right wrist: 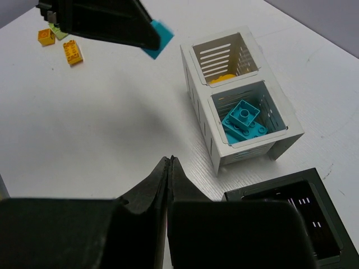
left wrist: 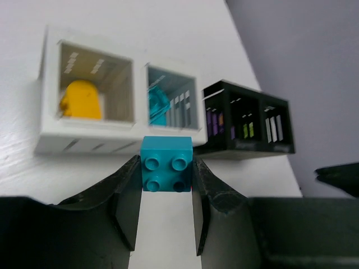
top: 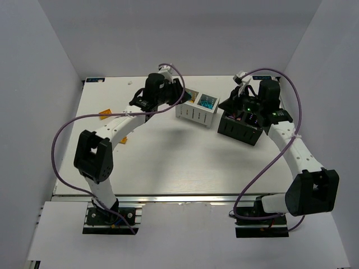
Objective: Sort the legos into containers by color
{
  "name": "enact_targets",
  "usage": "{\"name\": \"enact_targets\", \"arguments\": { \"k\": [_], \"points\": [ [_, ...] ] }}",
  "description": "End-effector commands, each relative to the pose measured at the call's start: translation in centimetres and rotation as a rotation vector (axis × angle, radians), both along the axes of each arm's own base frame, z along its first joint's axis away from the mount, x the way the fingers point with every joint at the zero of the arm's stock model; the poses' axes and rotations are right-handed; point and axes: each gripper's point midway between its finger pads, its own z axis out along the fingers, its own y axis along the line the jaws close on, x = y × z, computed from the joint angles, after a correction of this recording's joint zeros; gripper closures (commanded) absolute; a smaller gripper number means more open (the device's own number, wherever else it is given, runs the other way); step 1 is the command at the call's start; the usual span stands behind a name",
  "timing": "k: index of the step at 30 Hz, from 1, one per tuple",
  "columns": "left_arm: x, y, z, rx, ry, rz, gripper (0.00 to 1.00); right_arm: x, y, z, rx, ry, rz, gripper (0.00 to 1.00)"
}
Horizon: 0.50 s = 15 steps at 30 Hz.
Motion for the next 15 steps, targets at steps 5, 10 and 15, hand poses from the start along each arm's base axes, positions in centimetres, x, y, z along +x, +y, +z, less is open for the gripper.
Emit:
{"name": "enact_targets", "arguments": {
  "k": [5, 10, 15],
  "points": [
    [2.5, -5.3, 3.7, -0.105, -0.067, -0.045, 0.81, 0.1, -1.0, 1.6, 0.023, -0.048, -0.049, 0.96],
    [4.0, -7.0, 3.3, -0.118, -0.061, -0.032, 0.8, 0.2, -1.6, 1.1, 0.023, -0.034, -0.067, 0.92],
    [5.2, -8.8, 2.5, -0.094, -0.055, -0.031, 0.76, 0.3, -2.0, 0.9, 0.026, -0.028, -0.074, 0.89]
  ]
}}
